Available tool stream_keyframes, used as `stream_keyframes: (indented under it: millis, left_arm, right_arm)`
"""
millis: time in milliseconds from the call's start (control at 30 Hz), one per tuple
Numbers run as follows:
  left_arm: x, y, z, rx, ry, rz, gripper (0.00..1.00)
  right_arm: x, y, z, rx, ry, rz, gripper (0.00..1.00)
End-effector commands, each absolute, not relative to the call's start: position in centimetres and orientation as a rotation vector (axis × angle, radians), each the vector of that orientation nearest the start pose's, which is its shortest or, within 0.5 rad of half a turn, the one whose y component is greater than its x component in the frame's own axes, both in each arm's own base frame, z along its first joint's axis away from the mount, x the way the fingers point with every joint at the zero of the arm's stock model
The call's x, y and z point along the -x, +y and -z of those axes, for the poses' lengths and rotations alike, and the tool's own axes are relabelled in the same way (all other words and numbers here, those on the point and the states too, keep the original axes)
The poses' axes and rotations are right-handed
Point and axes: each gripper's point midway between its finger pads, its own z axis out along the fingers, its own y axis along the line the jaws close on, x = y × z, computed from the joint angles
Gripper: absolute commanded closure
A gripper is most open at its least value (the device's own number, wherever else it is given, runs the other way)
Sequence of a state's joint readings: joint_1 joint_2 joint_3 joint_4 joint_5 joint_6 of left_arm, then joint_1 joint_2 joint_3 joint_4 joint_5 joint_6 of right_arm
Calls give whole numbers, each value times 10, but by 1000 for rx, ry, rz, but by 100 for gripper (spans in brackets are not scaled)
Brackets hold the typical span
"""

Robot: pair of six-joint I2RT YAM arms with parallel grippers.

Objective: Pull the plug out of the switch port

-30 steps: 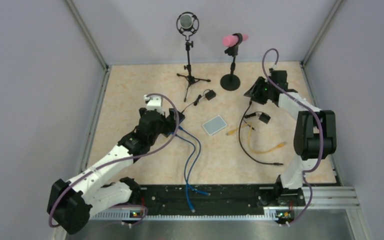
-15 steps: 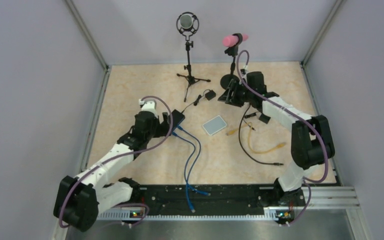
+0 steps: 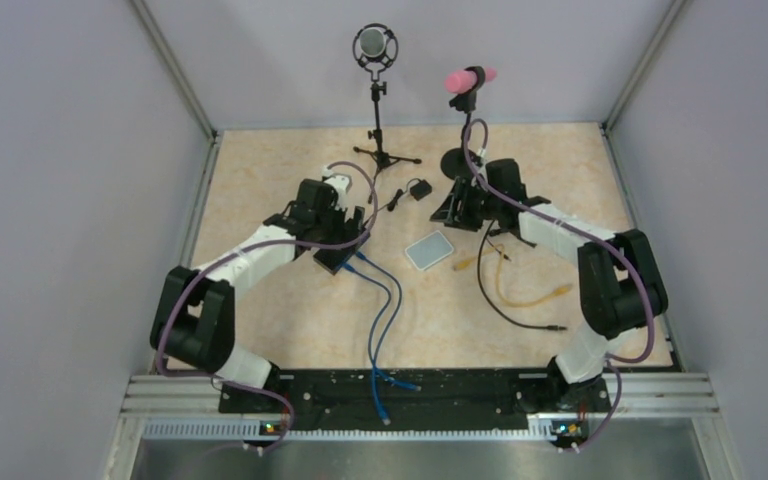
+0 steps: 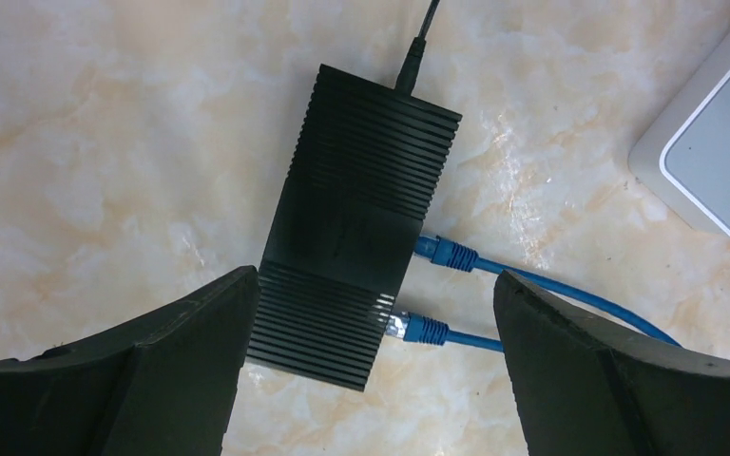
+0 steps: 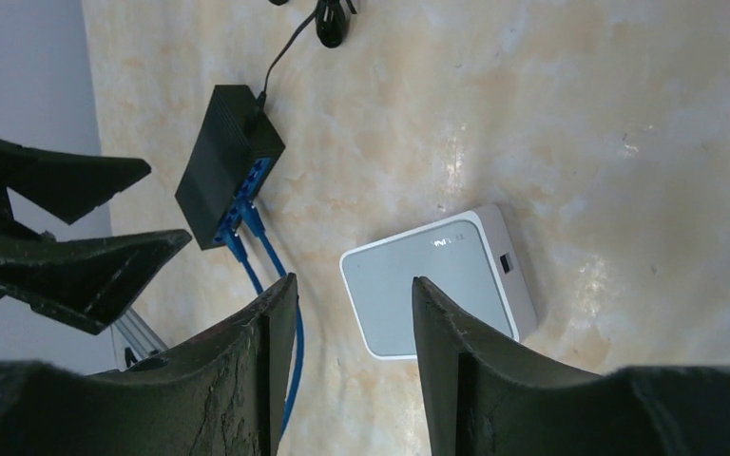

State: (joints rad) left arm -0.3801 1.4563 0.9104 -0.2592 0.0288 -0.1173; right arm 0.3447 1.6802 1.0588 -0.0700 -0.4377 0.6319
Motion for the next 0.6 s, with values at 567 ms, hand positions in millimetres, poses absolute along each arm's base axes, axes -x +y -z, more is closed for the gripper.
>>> stream_keyframes:
  millis: [567]
  left_arm:
    - [-348, -137, -46, -519, 2558, 256, 7]
  right_arm:
    - [-363, 242, -130, -70, 2329, -1064, 52]
